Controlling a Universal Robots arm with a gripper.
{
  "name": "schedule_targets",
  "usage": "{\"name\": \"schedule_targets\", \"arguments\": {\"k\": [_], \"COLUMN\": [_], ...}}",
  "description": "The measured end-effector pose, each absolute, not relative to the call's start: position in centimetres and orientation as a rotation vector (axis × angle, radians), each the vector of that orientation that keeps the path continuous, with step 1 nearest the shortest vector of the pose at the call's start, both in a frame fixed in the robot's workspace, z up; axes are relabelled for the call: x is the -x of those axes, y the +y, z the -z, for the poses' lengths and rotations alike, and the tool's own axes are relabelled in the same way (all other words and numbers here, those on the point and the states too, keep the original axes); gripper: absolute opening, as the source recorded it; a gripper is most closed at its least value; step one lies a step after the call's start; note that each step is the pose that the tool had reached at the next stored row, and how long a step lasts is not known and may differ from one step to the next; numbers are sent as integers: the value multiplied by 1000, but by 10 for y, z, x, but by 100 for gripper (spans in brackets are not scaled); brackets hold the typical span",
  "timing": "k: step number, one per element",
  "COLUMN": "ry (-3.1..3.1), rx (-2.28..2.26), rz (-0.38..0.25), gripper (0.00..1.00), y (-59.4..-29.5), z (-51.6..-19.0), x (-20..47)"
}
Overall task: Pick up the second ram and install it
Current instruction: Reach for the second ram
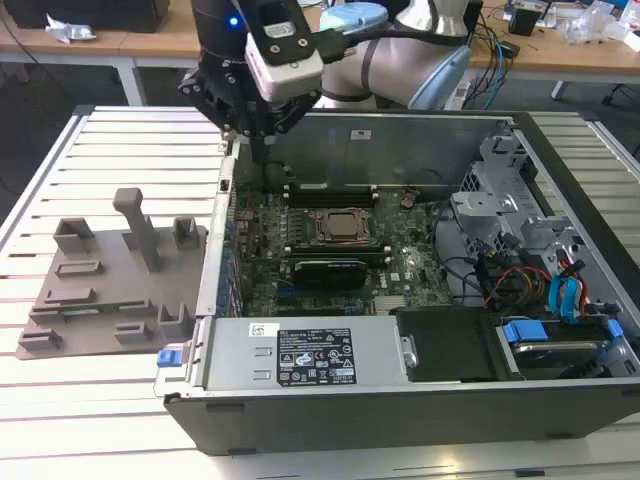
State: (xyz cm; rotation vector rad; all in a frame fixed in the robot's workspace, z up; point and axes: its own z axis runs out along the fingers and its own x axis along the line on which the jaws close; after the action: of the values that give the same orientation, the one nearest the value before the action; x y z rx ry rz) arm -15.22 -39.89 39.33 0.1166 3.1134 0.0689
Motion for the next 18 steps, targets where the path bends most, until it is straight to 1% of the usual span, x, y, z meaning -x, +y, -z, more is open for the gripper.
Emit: {"name": "schedule_targets", "arguments": {"k": [13, 18], "ry": [3113, 3113], "rx": [-117, -116], "rz": [-69, -69], "gripper": [10, 10], "y": [-399, -399], "z": [-391, -390], "x": [260, 291]}}
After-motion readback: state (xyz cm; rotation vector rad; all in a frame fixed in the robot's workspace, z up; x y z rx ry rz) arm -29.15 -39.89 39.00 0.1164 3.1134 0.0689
